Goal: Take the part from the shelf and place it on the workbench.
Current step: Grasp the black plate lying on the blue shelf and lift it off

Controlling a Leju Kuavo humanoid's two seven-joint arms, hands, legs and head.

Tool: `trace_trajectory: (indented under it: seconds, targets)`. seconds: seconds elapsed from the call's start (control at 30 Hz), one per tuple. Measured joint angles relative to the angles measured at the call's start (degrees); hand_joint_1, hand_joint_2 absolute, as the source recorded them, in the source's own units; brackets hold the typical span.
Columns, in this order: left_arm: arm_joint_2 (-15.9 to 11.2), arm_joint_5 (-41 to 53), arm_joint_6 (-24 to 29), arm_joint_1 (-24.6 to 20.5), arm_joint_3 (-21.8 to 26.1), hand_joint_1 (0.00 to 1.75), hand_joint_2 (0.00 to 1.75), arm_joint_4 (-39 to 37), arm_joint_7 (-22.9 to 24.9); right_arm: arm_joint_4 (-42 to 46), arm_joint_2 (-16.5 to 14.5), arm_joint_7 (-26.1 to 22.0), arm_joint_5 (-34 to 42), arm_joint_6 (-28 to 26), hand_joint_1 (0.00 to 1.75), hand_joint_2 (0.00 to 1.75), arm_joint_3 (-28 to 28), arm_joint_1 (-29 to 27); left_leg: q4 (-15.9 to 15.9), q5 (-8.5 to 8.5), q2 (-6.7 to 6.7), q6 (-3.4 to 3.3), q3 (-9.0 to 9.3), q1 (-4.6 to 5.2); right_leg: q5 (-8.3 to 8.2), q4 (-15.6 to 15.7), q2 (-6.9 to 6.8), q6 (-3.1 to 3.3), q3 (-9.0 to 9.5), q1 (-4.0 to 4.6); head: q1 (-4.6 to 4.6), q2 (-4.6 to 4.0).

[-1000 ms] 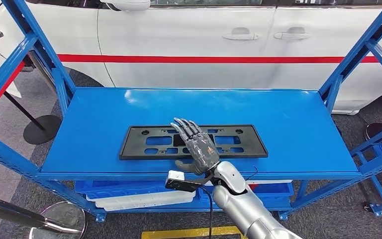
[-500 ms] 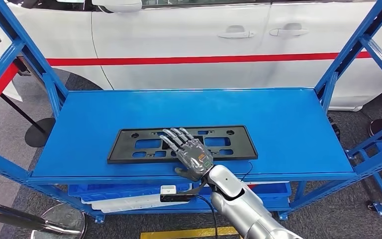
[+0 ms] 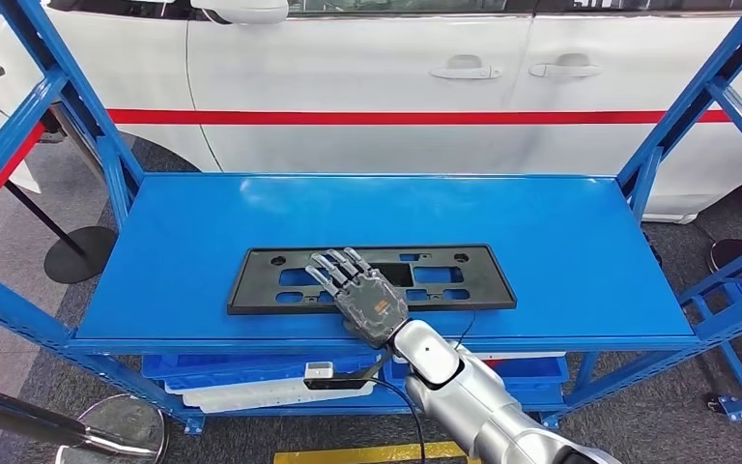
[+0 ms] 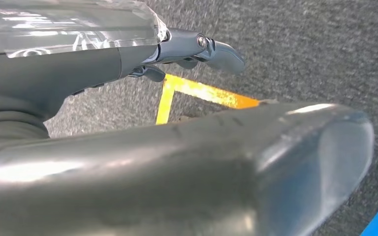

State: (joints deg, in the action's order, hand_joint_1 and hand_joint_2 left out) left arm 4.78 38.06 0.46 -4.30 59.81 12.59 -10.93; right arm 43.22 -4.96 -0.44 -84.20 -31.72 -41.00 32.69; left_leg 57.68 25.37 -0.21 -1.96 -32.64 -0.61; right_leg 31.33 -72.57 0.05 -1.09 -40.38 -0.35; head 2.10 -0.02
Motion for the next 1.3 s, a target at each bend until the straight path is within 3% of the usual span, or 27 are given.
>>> trace_trajectory:
  seconds: [0.1, 0.17, 0.23, 0.3, 0.4, 0.43, 0.47, 0.5, 0.6, 0.67, 0.73, 0.8, 0.83, 0.9, 0.93, 0.97, 1.0, 1.03, 1.07, 1.13, 1.2, 1.3]
  targets:
    - [0.1, 0.3, -0.1, 0.0, 0.2, 0.0, 0.0, 0.0, -0.1, -3.1, -0.8, 5.3, -1.7, 0.4, 1.45, 1.75, 0.3, 1.8, 0.0, 0.02, -0.17, 0.4, 0.22, 0.11, -4.84, 11.8, -0.01, 0.67, 6.13, 0.14, 0.0, 0.0]
    - [0.1, 0.5, -0.3, -0.1, 0.2, 0.0, 0.0, 0.0, -0.2, -5.3, -1.1, 8.0, -2.4, 1.0, 1.58, 1.75, 1.1, 3.1, 0.0, -0.03, -0.29, 1.07, 0.17, 0.15, -5.42, 14.9, -0.01, 1.07, 7.52, 0.48, 0.0, 0.0]
    - [0.1, 0.6, -0.4, 0.0, 0.2, 0.0, 0.0, 0.0, -0.3, -7.2, -1.2, 9.5, -2.8, 1.4, 1.66, 1.75, 2.2, 4.0, -0.1, -0.08, -0.31, 1.78, 0.11, 0.05, -5.8, 15.3, -0.01, 1.57, 7.56, 0.49, 0.0, 0.0]
    - [0.1, 0.7, -0.4, 0.0, 0.2, 0.0, 0.0, 0.0, -0.3, -8.7, -1.1, 10.3, -3.0, 1.5, 1.71, 1.75, 3.4, 4.8, 1.7, 1.28, -0.22, 2.23, -0.68, -0.03, -6.35, 16.0, -0.12, 2.26, 7.82, 0.24, 0.0, 0.0]
    - [0.1, 0.9, -0.5, 0.1, 0.2, 0.0, 0.0, 0.0, -0.3, -10.8, -1.1, 10.8, -3.1, 1.9, 1.75, 1.75, 4.8, 5.4, 12.0, 6.77, -0.13, 2.63, -5.31, -0.14, -6.63, 16.4, -0.26, 2.75, 7.81, 0.24, 0.0, 0.0]
    - [0.1, 0.9, -0.5, 0.1, 0.2, 0.0, 0.0, 0.0, -0.3, -11.3, -1.0, 10.9, -3.1, 2.0, 1.75, 1.75, 5.1, 5.4, 15.1, 7.78, -0.13, 2.77, -6.72, -0.17, -6.63, 16.3, -0.26, 2.76, 7.75, 0.28, 0.0, 0.0]
    - [0.1, 1.0, -0.6, 0.2, 0.2, 0.0, 0.0, 0.0, -0.3, -11.8, -1.0, 10.9, -3.1, 2.1, 1.75, 1.75, 5.5, 5.4, 16.3, 7.72, -0.12, 2.89, -7.27, -0.2, -6.61, 16.3, -0.24, 2.73, 7.72, 0.3, 0.0, 0.0]
    - [0.1, 1.0, -0.6, 0.2, 0.2, 0.0, 0.0, 0.0, -0.3, -12.1, -1.0, 10.9, -3.1, 2.2, 1.75, 1.75, 5.8, 5.4, 15.1, 6.53, -0.12, 2.96, -6.67, -0.26, -6.57, 16.2, -0.2, 2.66, 7.73, 0.28, 0.0, 0.0]
    - [-0.1, 1.1, -0.9, 0.1, 0.2, 0.0, 0.0, 0.0, -0.4, -12.8, -1.0, 10.9, -3.1, 2.1, 1.75, 1.75, 6.6, 5.8, 3.9, 1.37, -0.05, 2.86, -1.09, -0.43, -6.15, 15.5, -0.09, 2.02, 7.78, 0.29, 0.0, 0.0]
    - [-0.1, 1.3, -1.4, 0.1, 0.2, 0.0, 0.0, 0.0, -1.0, -13.0, -0.9, 10.9, -3.2, 1.8, 1.75, 1.75, 7.3, 6.0, 0.4, 0.7, -0.09, 2.31, 0.54, -0.35, -5.96, 15.1, -0.04, 1.45, 7.58, 0.54, 0.0, 0.0]
    - [-0.1, 1.5, -1.8, 0.2, 0.2, 0.0, 0.87, 0.0, -2.0, -13.3, -0.7, 10.6, -3.3, 1.3, 1.75, 1.75, 8.0, 6.0, 0.3, 0.59, -0.15, 1.53, 0.54, -0.23, -5.98, 15.1, -0.01, 0.93, 7.47, 0.57, -0.01, 0.0]
    - [-0.1, 1.6, -2.1, 0.2, 0.2, 0.0, 1.75, 0.0, -3.3, -13.4, -0.6, 10.3, -3.3, 0.9, 1.75, 1.75, 8.6, 6.0, 0.0, 0.27, -0.09, 0.81, 0.55, -0.29, -4.9, 13.6, 0.01, 0.37, 6.88, 0.34, -0.01, 0.0]
    - [-0.1, 1.6, -2.2, 0.1, 0.2, 0.0, 1.75, 0.0, -4.0, -13.4, -0.6, 10.1, -3.3, 0.7, 1.75, 1.75, 8.9, 5.9, -0.1, 0.11, -0.05, 0.51, 0.5, -0.36, -3.41, 11.3, 0.0, 0.09, 5.8, 0.22, -0.01, 0.0]
    - [-0.1, 1.6, -2.2, 0.1, 0.2, 0.0, 1.75, 0.0, -5.0, -13.5, -0.5, 9.5, -3.4, 0.2, 1.75, 1.75, 9.5, 5.6, -0.1, 0.0, -0.02, 0.23, 0.28, -0.33, 0.46, 3.5, -0.01, -0.31, 2.12, 0.05, 0.0, 0.0]
    - [-0.1, 1.6, -2.2, 0.1, 0.2, 0.0, 1.75, 0.0, -5.5, -13.5, -0.5, 9.2, -3.4, 0.0, 1.75, 1.75, 9.8, 5.4, -0.1, -0.01, -0.02, 0.19, 0.2, -0.31, 1.73, 0.0, -0.02, -0.43, 0.34, -0.01, 0.0, 0.0]
    - [-0.2, 1.5, -2.2, 0.2, 0.2, 0.0, 1.75, 0.0, -6.0, -13.5, -0.5, 8.8, -3.3, -0.3, 1.75, 1.75, 10.0, 5.2, -0.1, -0.01, -0.05, 0.18, 0.19, -0.29, 1.91, -1.8, -0.02, -0.44, -0.61, -0.01, 0.0, 0.0]
    - [-0.2, 1.3, -2.2, 0.2, 0.2, 0.0, 1.75, 0.0, -6.5, -13.5, -0.5, 8.3, -3.3, -0.6, 1.75, 1.75, 10.2, 5.1, -0.1, 0.0, -0.09, 0.2, 0.24, -0.28, 0.91, -1.2, -0.01, -0.34, -0.39, -0.01, 0.0, 0.0]
    - [-0.2, 1.1, -2.2, 0.2, 0.3, 0.0, 1.75, 0.0, -7.0, -13.4, -0.5, 7.6, -3.1, -1.1, 1.75, 1.75, 10.5, 5.1, -0.1, 0.03, -0.14, 0.24, 0.35, -0.27, -1.01, 1.7, -0.01, -0.12, 1.0, 0.03, 0.0, 0.0]
    - [-0.1, 0.9, -2.2, 0.2, 0.3, 0.0, 1.75, 0.0, -7.4, -13.1, -0.5, 6.8, -2.8, -1.6, 1.75, 1.75, 10.8, 5.1, -0.1, 0.06, -0.2, 0.3, 0.45, -0.27, -3.22, 6.0, 0.0, 0.24, 3.13, 0.11, -0.01, 0.0]
    - [-0.1, 0.6, -2.3, 0.2, 0.5, 0.0, 1.75, 0.0, -7.9, -12.3, -0.5, 4.9, -1.7, -2.4, 1.75, 1.75, 11.4, 5.1, -0.1, 0.14, -0.28, 0.69, 0.49, -0.18, -5.86, 13.3, -0.03, 0.89, 6.62, 0.5, -0.01, 0.0]
    - [0.0, 0.5, -2.6, 0.1, 0.6, 0.0, 1.75, 0.0, -8.0, -10.7, -0.6, 1.5, 1.6, -3.0, 1.75, 1.75, 12.2, 4.6, -0.2, 0.14, -0.28, 1.35, 0.43, -0.2, -6.11, 15.3, -0.03, 1.25, 7.38, 0.91, 0.0, 0.0]
    - [-0.1, 0.6, -2.9, 0.2, 1.0, 0.0, 1.75, 0.0, -8.2, -6.0, -0.7, -5.5, 9.6, -3.1, 1.75, 1.75, 13.7, 3.4, 0.6, 0.93, -0.17, 2.24, 0.26, -0.39, -6.67, 16.3, -0.03, 2.14, 7.76, 0.73, 0.01, 0.0]
